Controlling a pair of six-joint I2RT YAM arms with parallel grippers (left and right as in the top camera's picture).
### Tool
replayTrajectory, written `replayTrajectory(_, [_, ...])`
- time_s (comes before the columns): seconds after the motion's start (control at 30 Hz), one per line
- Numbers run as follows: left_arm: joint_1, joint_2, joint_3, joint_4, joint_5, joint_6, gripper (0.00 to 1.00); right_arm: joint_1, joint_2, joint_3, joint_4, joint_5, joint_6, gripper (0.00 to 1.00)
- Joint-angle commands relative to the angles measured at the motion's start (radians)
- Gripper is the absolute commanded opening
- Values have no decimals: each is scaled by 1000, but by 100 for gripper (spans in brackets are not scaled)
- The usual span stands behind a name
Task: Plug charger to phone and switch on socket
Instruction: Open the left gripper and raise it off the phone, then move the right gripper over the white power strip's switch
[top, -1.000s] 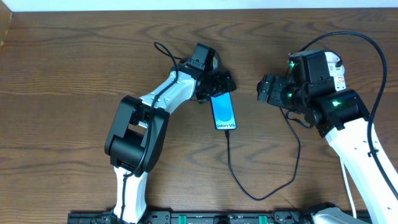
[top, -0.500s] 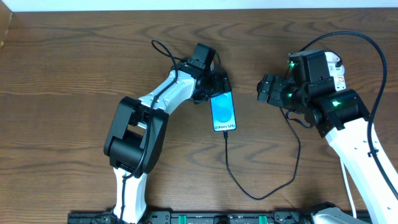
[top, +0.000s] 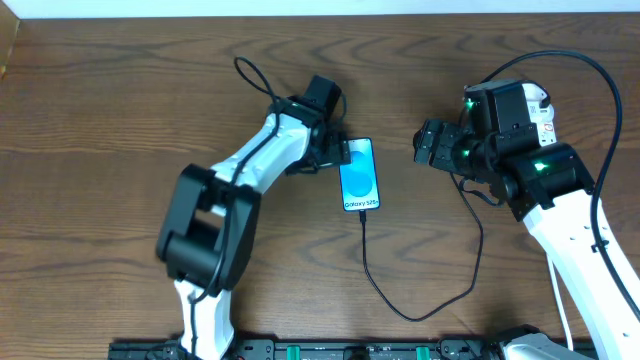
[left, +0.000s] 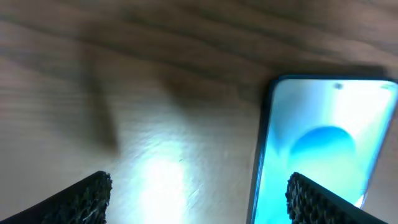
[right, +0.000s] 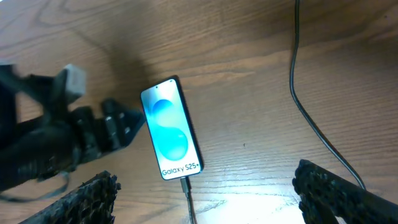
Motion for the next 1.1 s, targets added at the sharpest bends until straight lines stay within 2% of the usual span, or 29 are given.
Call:
replayTrajectory(0.0, [3,-162,6,-24,-97,117,90,-6,-8,1,-3,16,-12,89])
replayTrajectory(0.23, [3,-370,6,-88,-142,191,90,-6,-8,1,-5,16,-12,90])
replayTrajectory(0.27, [3,-394,6,-98,-142,191,90,-6,-8,1,-7,16,-11,98])
replayTrajectory(0.47, [3,-513,5,-190,-140,190,90,-6,-8,1,-32,16,-12,99])
replayTrajectory(0.93, [3,-533,2,-214,-140,190,90,-6,-8,1,-44,8,-14,99])
replayTrajectory(1.07, [3,-533,2,-214,-140,190,90,-14,-8,2,-28,-26,-78,99])
